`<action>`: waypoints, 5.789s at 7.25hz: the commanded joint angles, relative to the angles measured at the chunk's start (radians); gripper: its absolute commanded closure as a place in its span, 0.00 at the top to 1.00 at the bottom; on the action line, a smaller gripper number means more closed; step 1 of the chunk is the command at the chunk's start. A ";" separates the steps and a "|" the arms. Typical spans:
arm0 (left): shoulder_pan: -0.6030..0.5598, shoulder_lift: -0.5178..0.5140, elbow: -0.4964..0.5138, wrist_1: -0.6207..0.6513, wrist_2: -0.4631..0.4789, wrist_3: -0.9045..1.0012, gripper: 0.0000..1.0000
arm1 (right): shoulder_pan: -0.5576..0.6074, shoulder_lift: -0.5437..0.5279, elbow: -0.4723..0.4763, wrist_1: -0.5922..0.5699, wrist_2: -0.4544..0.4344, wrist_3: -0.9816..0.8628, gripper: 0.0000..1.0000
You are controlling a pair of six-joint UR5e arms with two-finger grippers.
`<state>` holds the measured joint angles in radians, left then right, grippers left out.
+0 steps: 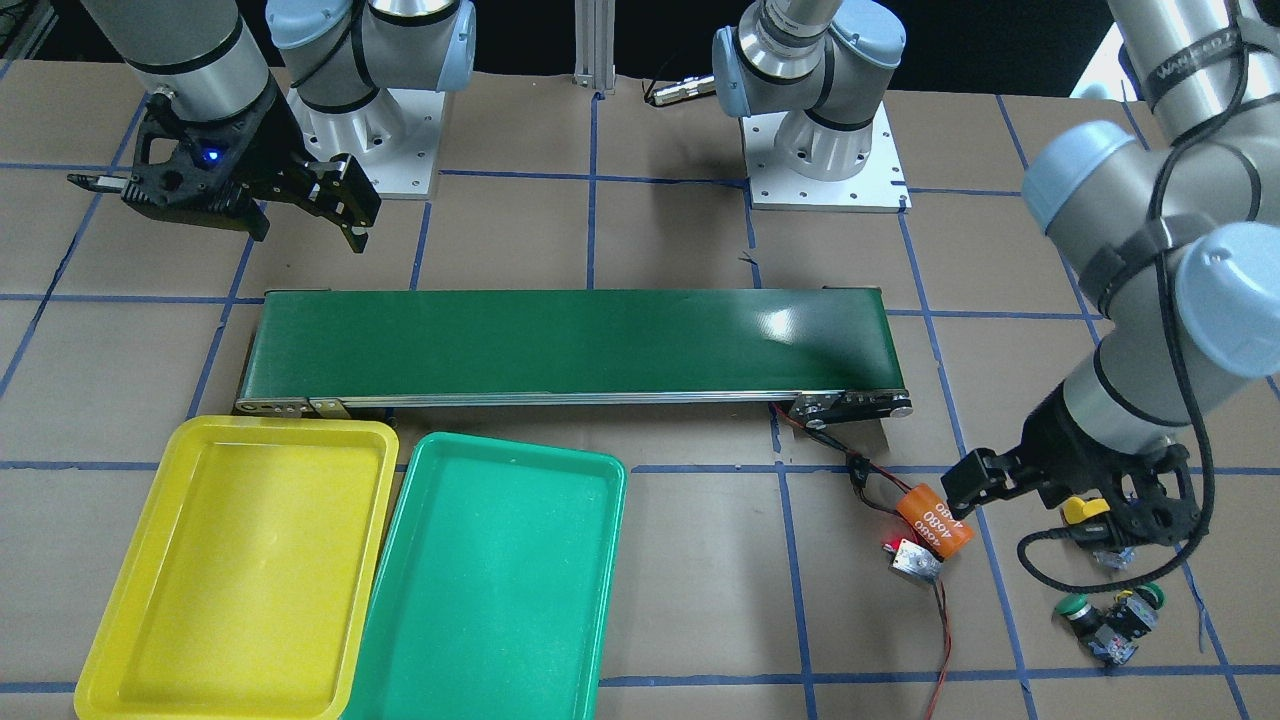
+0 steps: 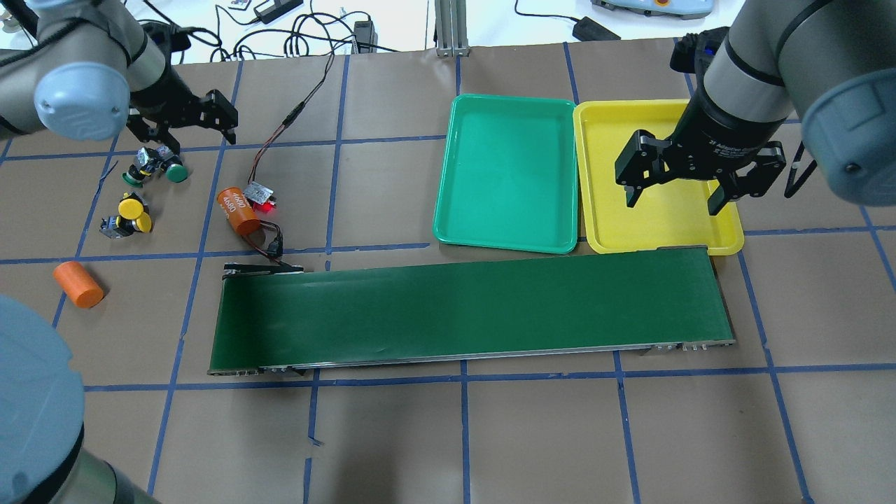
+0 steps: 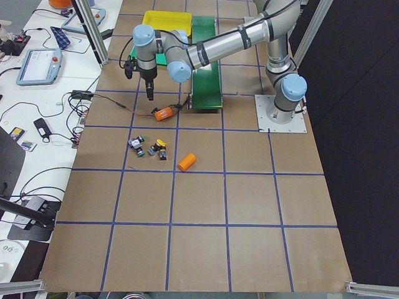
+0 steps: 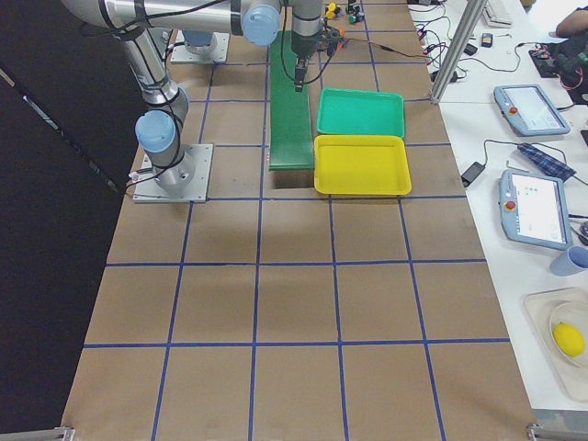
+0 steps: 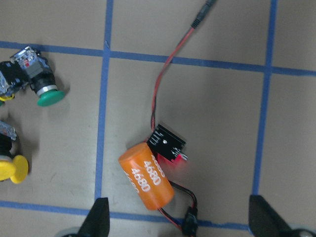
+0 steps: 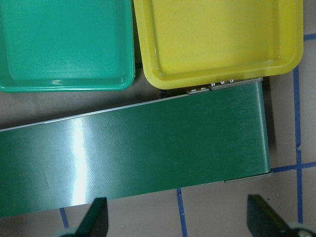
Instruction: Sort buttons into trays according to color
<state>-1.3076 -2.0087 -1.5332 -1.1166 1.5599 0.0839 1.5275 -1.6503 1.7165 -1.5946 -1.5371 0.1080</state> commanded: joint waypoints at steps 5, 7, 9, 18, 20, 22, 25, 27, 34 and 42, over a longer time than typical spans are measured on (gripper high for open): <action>0.010 -0.078 -0.211 0.297 0.009 -0.102 0.70 | -0.003 -0.012 -0.005 -0.001 0.003 -0.004 1.00; 0.005 -0.079 -0.209 0.291 0.002 -0.105 0.07 | 0.000 -0.011 -0.006 -0.001 0.005 -0.005 1.00; 0.002 -0.026 -0.184 0.226 -0.003 -0.157 0.00 | 0.000 -0.011 0.003 -0.002 0.006 -0.005 1.00; -0.027 0.347 -0.339 -0.187 0.082 -0.663 0.00 | 0.000 -0.037 0.008 0.008 0.045 -0.008 1.00; -0.039 0.437 -0.473 -0.180 0.048 -0.935 0.00 | 0.000 -0.040 0.011 0.008 0.046 -0.007 1.00; -0.070 0.485 -0.489 -0.190 0.058 -1.135 0.00 | 0.000 -0.040 0.011 0.010 0.041 -0.008 1.00; -0.119 0.452 -0.560 -0.119 0.061 -1.312 0.00 | 0.000 -0.040 0.011 0.008 0.052 -0.007 1.00; -0.113 0.440 -0.565 -0.076 0.061 -1.311 0.00 | 0.000 -0.039 0.011 0.008 0.051 -0.007 1.00; -0.098 0.433 -0.526 0.008 0.112 -1.186 0.99 | 0.000 -0.068 0.061 0.010 0.040 -0.005 1.00; 0.458 0.113 -0.255 0.162 0.108 -0.187 1.00 | 0.000 -0.072 0.061 0.002 0.043 -0.002 1.00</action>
<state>-0.8840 -1.8010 -1.8595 -0.9830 1.6692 -0.1787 1.5278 -1.7221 1.7779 -1.5931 -1.4913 0.1059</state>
